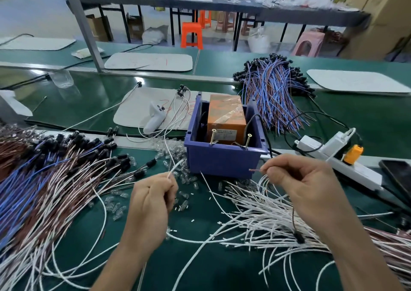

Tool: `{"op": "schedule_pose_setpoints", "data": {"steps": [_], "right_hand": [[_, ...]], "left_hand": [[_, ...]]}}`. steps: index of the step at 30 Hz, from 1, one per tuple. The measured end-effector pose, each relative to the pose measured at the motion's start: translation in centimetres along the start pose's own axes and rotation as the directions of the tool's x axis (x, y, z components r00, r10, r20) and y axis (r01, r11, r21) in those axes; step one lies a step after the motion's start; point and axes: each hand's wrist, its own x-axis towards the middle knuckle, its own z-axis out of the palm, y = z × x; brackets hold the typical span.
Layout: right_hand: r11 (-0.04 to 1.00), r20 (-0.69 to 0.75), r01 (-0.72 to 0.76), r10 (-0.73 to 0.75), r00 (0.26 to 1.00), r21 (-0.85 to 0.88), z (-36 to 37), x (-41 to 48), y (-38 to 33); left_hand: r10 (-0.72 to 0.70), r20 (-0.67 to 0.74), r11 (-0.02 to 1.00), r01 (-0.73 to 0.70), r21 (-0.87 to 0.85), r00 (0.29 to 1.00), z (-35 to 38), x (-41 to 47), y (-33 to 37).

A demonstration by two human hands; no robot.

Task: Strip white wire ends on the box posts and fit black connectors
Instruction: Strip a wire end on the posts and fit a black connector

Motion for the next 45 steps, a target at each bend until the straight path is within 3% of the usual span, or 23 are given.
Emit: {"op": "schedule_pose_setpoints", "data": {"steps": [2, 4, 6, 10, 20, 27, 37, 45], "right_hand": [[0.998, 0.059, 0.027, -0.024, 0.998, -0.049, -0.6, 0.8, -0.7], [0.994, 0.093, 0.07, -0.063, 0.994, -0.079, -1.2, 1.7, -1.3], [0.989, 0.118, 0.105, -0.093, 0.989, -0.107, -1.6, 2.7, -1.9], [0.99, 0.165, 0.13, -0.119, 0.979, -0.052, -2.3, 4.3, -2.4], [0.976, 0.152, 0.196, -0.182, 0.972, -0.089, -3.1, 5.8, -0.9], [0.984, 0.125, 0.17, -0.162, 0.979, -0.052, -2.8, 6.1, 0.1], [0.984, 0.114, 0.163, -0.155, 0.981, -0.072, -2.5, 6.5, 1.0], [0.967, 0.005, 0.192, -0.194, 0.981, -0.17, -1.9, 6.5, 1.2]], "left_hand": [[0.2, 0.022, 0.921, -0.196, 0.337, 0.979, 0.0, 0.2, 0.4], [0.396, 0.074, 0.641, -0.333, 0.691, 0.915, 0.2, 0.5, 1.3], [0.512, 0.111, 0.499, -0.4, 0.769, 0.852, 0.8, 0.8, 2.2], [0.641, 0.108, 0.442, -0.481, 0.757, 0.76, 2.5, 1.9, 2.8], [0.586, 0.059, 0.577, -0.467, 0.67, 0.808, 3.9, 2.9, -0.1], [0.44, -0.191, 0.799, -0.285, 0.529, 0.878, 4.0, 3.8, -1.2], [0.437, -0.241, 0.768, -0.219, 0.602, 0.867, 3.7, 4.7, -1.3], [0.447, -0.263, 0.766, -0.214, 0.606, 0.855, 3.6, 4.9, -1.4]]}}
